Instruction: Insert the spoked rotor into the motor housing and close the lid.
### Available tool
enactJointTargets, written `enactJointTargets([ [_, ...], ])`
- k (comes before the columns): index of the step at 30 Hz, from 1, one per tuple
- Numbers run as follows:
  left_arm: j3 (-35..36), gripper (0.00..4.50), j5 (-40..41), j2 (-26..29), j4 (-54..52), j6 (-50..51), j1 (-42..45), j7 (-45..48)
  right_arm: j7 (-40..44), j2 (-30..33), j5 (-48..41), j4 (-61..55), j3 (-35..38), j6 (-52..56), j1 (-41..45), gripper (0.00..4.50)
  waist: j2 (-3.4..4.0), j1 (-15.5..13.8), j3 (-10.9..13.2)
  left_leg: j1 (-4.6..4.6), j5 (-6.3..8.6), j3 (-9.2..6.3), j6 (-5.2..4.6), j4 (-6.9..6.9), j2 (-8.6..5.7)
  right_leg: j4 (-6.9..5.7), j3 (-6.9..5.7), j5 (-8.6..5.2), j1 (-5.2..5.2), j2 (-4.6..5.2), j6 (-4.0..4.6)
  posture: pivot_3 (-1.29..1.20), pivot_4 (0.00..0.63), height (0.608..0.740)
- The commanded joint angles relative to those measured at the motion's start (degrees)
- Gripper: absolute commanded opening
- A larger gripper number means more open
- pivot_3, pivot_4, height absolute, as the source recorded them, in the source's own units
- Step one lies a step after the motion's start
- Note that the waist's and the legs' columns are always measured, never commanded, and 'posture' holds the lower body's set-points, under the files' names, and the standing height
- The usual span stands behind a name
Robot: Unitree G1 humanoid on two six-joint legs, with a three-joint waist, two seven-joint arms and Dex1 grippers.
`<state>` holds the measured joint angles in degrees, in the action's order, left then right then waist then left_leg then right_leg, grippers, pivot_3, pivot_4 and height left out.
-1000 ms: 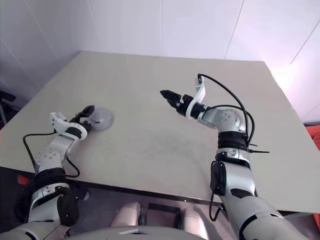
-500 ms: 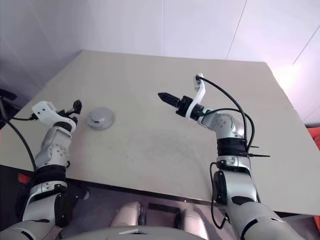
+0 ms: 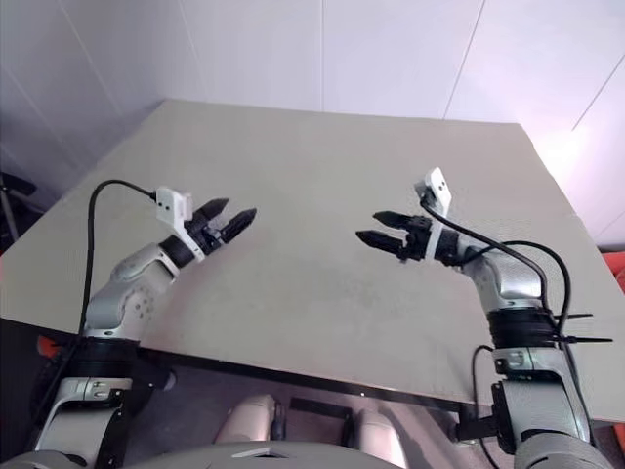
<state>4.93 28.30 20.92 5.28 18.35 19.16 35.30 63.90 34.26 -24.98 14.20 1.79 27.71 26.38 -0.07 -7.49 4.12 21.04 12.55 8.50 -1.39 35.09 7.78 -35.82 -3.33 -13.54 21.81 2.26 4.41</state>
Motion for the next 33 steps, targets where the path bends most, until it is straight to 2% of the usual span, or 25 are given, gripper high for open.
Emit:
enactJointTargets([
  [1, -1.20, 4.46, -1.09, 0.54, -2.72, 0.37, -0.67, 1.80, 0.18, 1.57, 2.03, -0.39, -0.10, -2.87, 0.15, 4.03, 0.02, 0.28, -0.01, 0.00, -0.02, 0.00, -0.04, 0.01, 0.00, 0.00, 0.00, 0.00, -0.01, 0.00, 0.00, 0.00, 0.000, 0.740],
  [8, -3.48, 4.46, -2.29, -0.33, -3.42, 1.01, -1.66, 3.32, -0.47, 1.37, 0.19, -5.31, 0.45, 2.42, -1.19, 4.03, 0.05, 0.30, -0.03, -0.01, -0.09, 0.00, -0.30, 0.02, 0.00, 0.03, -0.01, 0.00, -0.04, 0.00, 0.01, 0.00, 0.000, 0.740],
  [11, -3.65, 4.50, -2.67, -0.61, -3.05, 1.01, -1.29, 3.49, -1.64, 1.03, -0.57, -8.48, 0.43, 5.13, -1.32, 4.48, 0.06, 0.32, -0.04, -0.02, -0.09, 0.00, -0.33, 0.03, 0.00, 0.03, 0.00, 0.00, -0.04, 0.00, 0.01, 0.00, 0.000, 0.740],
  [18, -3.73, 4.50, -3.14, -1.17, -2.63, 1.16, -0.86, 3.24, -7.48, -0.47, 2.87, -11.65, -0.93, 4.35, -1.65, 4.48, 0.09, 0.31, -0.05, -0.06, -0.09, 0.00, -0.33, 0.04, -0.01, 0.03, -0.01, 0.00, -0.09, 0.01, 0.01, 0.00, 0.000, 0.740],
  [26, -4.10, 4.50, -3.67, -2.37, -4.77, 1.98, -1.96, 1.75, -11.16, -2.67, 1.45, -15.98, -0.73, 5.76, -2.93, 4.48, 0.10, 0.36, -0.06, -0.06, -0.09, 0.00, -0.32, 0.03, -0.01, 0.04, 0.00, 0.00, -0.10, 0.02, 0.01, 0.00, 0.000, 0.740],
  [30, -4.55, 4.50, -4.36, -2.80, -4.94, 1.82, -2.29, 1.37, -11.43, -2.07, 2.93, -15.67, -1.43, 3.53, -3.71, 4.48, 0.10, 0.36, -0.06, -0.07, -0.09, 0.00, -0.32, 0.03, -0.01, 0.05, 0.00, 0.00, -0.14, 0.02, 0.01, 0.00, 0.000, 0.740],
  [33, -5.08, 4.50, -4.97, -3.40, -4.94, 1.61, -2.51, 1.04, -15.74, -2.84, 8.86, -11.08, -2.45, -4.01, -3.62, 4.48, 0.10, 0.37, -0.06, -0.15, -0.06, 0.00, -0.26, 0.03, -0.01, 0.07, 0.00, 0.00, -0.23, 0.02, 0.01, 0.00, 0.000, 0.740],
])
